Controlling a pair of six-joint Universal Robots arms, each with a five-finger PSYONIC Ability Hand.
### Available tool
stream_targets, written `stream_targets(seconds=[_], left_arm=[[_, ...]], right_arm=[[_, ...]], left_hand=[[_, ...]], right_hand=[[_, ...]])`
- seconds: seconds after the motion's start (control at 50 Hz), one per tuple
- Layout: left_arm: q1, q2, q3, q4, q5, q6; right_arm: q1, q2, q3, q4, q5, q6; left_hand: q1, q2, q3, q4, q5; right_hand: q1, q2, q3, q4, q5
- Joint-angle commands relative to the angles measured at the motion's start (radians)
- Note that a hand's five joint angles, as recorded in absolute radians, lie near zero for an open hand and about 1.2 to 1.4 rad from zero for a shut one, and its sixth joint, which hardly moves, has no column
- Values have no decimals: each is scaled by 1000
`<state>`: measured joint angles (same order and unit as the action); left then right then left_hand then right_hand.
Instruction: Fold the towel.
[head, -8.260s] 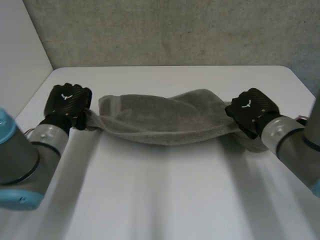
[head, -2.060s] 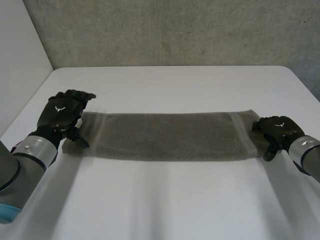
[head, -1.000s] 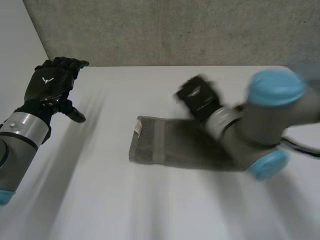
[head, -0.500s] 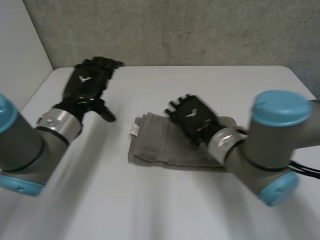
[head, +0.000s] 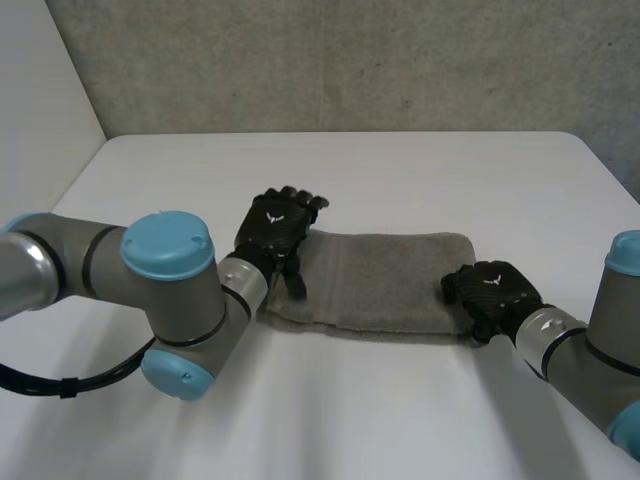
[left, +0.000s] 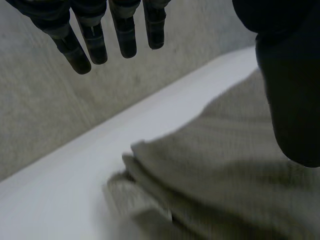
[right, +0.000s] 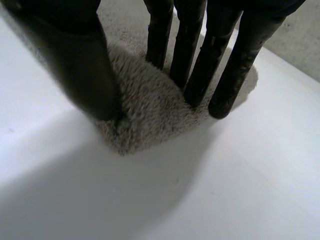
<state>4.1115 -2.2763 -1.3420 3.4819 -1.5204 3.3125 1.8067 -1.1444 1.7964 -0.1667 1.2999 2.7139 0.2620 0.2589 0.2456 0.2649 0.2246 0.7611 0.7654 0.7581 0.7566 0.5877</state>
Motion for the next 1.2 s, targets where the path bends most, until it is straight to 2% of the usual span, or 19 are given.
stream_targets(seconds=[0.02,0.04,0.18,0.28,0.38,0.44,0.5,0.54,0.7,0.82,0.92,0.96,1.0,1.02,1.06,1.12,1.16,1.18,1.2], left_arm=[[1,-37,0,-17,-55,62],[0,-35,-8,-17,-67,62],[-39,-20,-46,-18,-84,62],[-82,14,-69,-17,-103,58],[-74,110,-106,-18,-197,55],[-69,135,-117,-18,-224,53],[-31,189,-149,-17,-267,50],[28,259,-189,-12,-291,50],[187,396,-255,5,-285,52],[208,420,-266,5,-270,47],[202,422,-298,8,-187,12],[199,422,-299,12,-167,1],[197,422,-299,20,-153,-10],[197,422,-299,31,-144,-22],[196,422,-298,43,-141,-36],[197,420,-292,74,-138,-57],[196,420,-287,92,-136,-63],[194,419,-284,109,-129,-67],[194,419,-284,109,-129,-67]], right_arm=[[5,32,-35,-5,38,-2],[6,23,-38,-11,56,-3],[31,-5,-114,-20,102,-59],[134,-8,-210,-16,87,-151],[316,89,-386,-4,85,-330],[350,110,-422,-2,82,-378],[405,146,-468,-4,44,-444],[437,196,-497,-8,-20,-464],[494,265,-538,-8,-76,-459],[502,304,-558,-8,-88,-434],[503,369,-569,-4,-123,-395],[502,377,-569,3,-125,-391],[497,370,-562,13,-123,-373],[497,370,-562,13,-123,-373],[488,333,-546,16,-119,-314],[485,284,-529,16,-117,-261],[482,165,-471,13,-120,-127],[482,164,-471,13,-120,-126],[467,117,-447,6,-116,-52]], left_hand=[[-46,-43,-29,-48,-183],[-46,-43,-29,-48,-183],[-46,-43,-29,-48,-183],[-46,-43,-29,-48,-183],[-46,-43,-29,-48,-183],[-46,-43,-29,-48,-183],[-46,-43,-29,-48,-183],[-48,-45,-32,-51,-186],[-48,-45,-32,-51,-186],[-48,-45,-32,-51,-186],[-51,-48,-35,-54,-189],[-54,-51,-38,-57,-191],[-57,-54,-41,-60,-194],[-60,-57,-44,-63,-197],[-63,-60,-47,-66,-200],[-63,-60,-47,-66,-200],[-63,-60,-47,-66,-200],[-66,-63,-50,-69,-203],[-66,-63,-50,-69,-203]], right_hand=[[528,523,531,532,526],[634,630,637,639,633],[635,631,638,640,634],[635,631,638,640,634],[635,631,638,640,634],[635,631,638,640,634],[635,631,638,640,634],[635,631,638,640,634],[635,631,638,640,634],[635,631,638,640,634],[635,631,638,640,634],[566,561,569,570,565],[69,65,72,74,68],[67,62,70,71,66],[-477,-481,-474,-472,-478],[-587,-591,-584,-582,-588],[-587,-591,-584,-582,-588],[-587,-591,-584,-582,-588],[-587,-591,-584,-582,-588]])
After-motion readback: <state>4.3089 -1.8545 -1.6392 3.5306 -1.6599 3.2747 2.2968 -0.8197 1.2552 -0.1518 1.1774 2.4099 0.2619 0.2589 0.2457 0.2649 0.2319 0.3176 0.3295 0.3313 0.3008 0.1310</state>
